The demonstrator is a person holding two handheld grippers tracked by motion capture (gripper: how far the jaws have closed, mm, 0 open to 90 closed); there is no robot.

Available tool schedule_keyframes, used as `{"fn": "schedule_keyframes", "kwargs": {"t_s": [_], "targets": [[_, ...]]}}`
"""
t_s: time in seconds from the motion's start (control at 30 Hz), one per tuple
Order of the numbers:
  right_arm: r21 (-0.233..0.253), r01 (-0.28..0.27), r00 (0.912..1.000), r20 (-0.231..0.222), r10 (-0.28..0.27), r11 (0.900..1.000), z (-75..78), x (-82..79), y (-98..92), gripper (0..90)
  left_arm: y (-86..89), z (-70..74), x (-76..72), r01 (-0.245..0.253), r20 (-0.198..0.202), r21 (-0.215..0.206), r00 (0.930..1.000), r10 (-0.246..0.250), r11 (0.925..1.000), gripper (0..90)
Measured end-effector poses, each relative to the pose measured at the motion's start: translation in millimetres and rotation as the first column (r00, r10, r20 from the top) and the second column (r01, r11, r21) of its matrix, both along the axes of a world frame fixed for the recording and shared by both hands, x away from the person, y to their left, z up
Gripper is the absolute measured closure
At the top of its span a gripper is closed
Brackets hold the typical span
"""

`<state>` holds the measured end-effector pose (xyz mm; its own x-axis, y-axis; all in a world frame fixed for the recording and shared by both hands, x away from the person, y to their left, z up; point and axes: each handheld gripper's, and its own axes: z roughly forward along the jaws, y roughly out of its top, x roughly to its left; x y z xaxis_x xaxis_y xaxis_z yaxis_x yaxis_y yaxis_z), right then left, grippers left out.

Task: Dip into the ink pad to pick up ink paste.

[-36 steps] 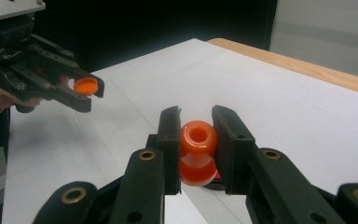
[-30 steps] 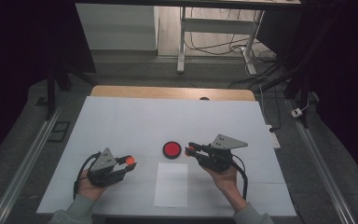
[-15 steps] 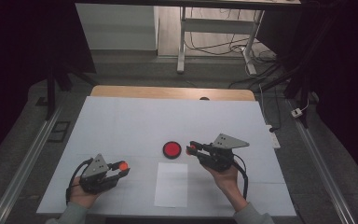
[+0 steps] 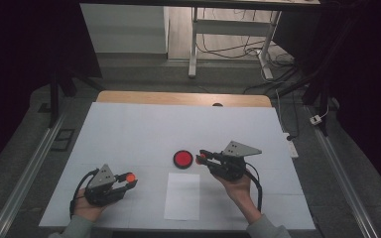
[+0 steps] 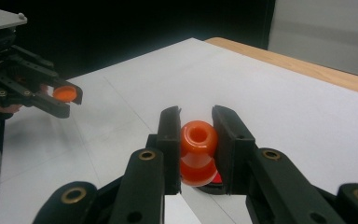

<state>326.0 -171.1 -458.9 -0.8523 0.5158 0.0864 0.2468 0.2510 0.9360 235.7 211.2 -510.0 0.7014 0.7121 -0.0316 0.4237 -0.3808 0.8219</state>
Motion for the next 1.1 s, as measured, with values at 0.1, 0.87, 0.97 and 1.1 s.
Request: {"fn": "schedule_keyframes", "kwargs": {"t_s": [0.1,0.87,0.97,1.1], "targets": [[0.000,0.003,1.0000,-0.008,-0.003,1.000,-0.9,4.0,5.0,72.0,0.8,-0.4,0.5,0.003,-0.005,-0.002,1.0000,-0.003,1.0000,65.1],[-0.053,0.044,0.9972,-0.058,-0.047,0.998,-9.4,39.6,33.6,72.0,2.0,-1.5,2.3,0.013,-0.020,-0.010,0.9997,-0.013,0.9999,65.0],[-0.057,0.045,0.9967,-0.064,-0.049,0.997,-12.2,41.5,35.3,72.0,1.8,-1.7,2.5,0.012,-0.021,-0.010,0.9997,-0.013,0.9999,65.1],[-0.068,0.045,0.9957,-0.077,-0.051,0.997,-17.7,45.2,38.8,72.0,1.9,-2.2,3.1,0.015,-0.028,-0.012,0.9995,-0.015,0.9998,65.0]]}}
